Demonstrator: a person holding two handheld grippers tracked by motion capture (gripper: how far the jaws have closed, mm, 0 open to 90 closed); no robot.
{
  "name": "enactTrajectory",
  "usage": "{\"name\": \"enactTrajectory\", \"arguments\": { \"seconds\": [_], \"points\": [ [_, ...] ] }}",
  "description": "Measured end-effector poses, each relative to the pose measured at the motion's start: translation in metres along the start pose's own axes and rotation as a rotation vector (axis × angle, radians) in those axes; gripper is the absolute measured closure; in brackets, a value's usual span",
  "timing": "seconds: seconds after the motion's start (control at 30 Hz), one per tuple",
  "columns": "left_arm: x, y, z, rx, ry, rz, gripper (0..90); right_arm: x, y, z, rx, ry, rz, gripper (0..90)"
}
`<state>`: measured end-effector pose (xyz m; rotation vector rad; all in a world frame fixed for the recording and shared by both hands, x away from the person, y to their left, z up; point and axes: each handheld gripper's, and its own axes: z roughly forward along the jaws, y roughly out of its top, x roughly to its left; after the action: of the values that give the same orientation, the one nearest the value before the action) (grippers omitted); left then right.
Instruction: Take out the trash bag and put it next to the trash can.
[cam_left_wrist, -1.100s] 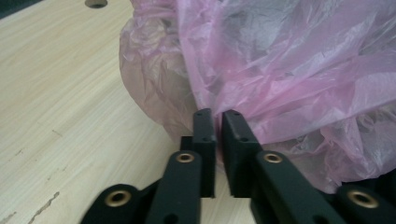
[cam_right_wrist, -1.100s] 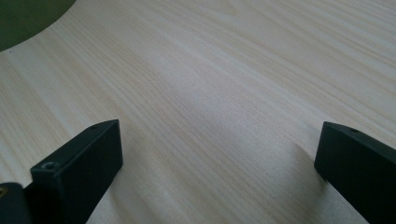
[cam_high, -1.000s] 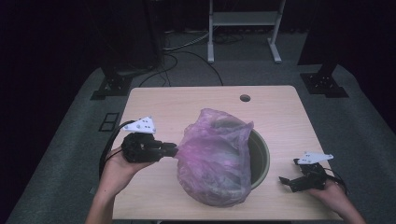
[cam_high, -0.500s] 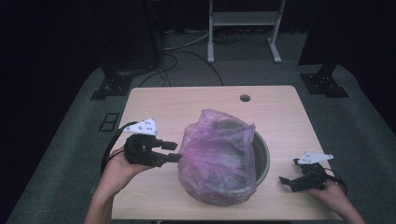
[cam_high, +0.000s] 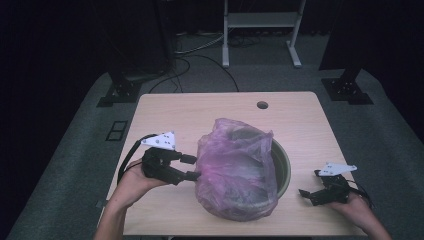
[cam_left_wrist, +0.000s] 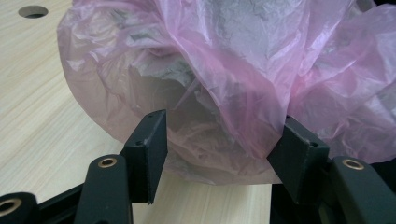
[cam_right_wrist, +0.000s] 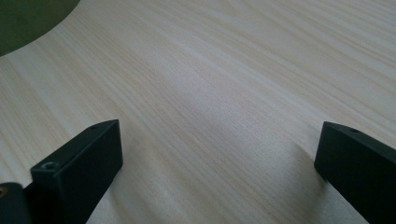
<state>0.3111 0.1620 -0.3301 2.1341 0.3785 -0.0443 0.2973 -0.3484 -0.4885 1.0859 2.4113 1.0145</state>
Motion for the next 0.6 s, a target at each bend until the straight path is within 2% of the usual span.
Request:
{"name": "enactTrajectory", "arguments": {
  "seconds": [0.23,0.4,0.6],
  "points": [
    [0.002,-0.002,0.009,0.008,-0.02,0.023,38.0,0.0,0.0,0.0,0.0,0.0,0.0,0.0],
    [0.003,-0.003,0.014,-0.008,-0.04,0.03,37.6,0.0,0.0,0.0,0.001,0.0,0.0,0.0],
    [0.002,-0.002,0.019,-0.018,-0.068,0.041,44.7,0.0,0.0,0.0,0.0,0.0,0.0,0.0]
  ]
}}
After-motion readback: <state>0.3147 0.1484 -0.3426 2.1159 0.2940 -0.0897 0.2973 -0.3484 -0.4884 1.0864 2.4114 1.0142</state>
